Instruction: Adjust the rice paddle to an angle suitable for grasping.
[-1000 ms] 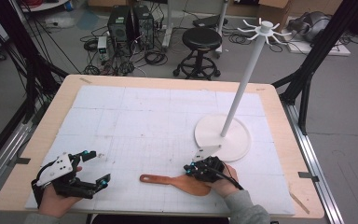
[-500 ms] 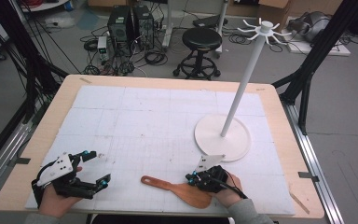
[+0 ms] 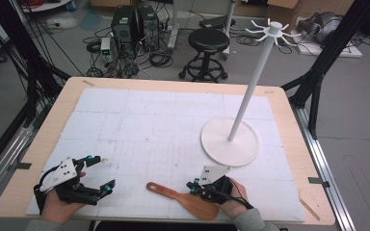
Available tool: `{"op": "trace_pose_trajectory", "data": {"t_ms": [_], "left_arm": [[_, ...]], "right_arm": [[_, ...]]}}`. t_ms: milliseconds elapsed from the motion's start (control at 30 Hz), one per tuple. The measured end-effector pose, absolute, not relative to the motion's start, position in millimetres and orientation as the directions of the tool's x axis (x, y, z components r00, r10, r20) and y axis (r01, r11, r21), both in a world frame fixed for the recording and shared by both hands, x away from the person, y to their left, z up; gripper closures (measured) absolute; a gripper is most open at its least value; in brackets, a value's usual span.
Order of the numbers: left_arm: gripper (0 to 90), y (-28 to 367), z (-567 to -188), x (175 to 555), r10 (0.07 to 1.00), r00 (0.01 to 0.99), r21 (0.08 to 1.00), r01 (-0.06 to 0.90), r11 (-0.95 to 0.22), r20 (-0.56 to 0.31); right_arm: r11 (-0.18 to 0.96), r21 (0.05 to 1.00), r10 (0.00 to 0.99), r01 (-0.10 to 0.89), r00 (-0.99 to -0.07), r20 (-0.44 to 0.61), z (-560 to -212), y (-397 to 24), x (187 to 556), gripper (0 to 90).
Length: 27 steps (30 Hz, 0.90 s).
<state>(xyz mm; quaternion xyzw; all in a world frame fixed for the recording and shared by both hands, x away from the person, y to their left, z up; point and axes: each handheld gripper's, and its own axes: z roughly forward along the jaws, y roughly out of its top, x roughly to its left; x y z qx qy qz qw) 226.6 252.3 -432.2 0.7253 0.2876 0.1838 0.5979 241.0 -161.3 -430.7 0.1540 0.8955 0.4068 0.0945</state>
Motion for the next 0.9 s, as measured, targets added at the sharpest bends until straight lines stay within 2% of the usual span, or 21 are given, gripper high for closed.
{"op": "trace_pose_trajectory", "data": {"t_ms": [167, 467, 900], "left_arm": [[1.7, 253, -432, 226, 0.638, 0.766, 0.973, 0.197, -0.124, -0.073], [1.7, 256, -433, 224, 0.648, 0.758, 0.972, 0.200, -0.123, -0.074], [1.7, 260, -433, 220, 0.660, 0.747, 0.972, 0.203, -0.120, -0.075]], "right_arm": [[0.636, 0.760, 0.274, 0.134, -0.960, -0.060, -431, -142, 236, 89.7], [0.658, 0.750, 0.174, 0.076, -0.983, -0.053, -434, -112, 235, 89.6], [0.715, 0.698, 0.123, 0.040, -0.990, -0.070, -440, -90, 234, 89.8]]}}
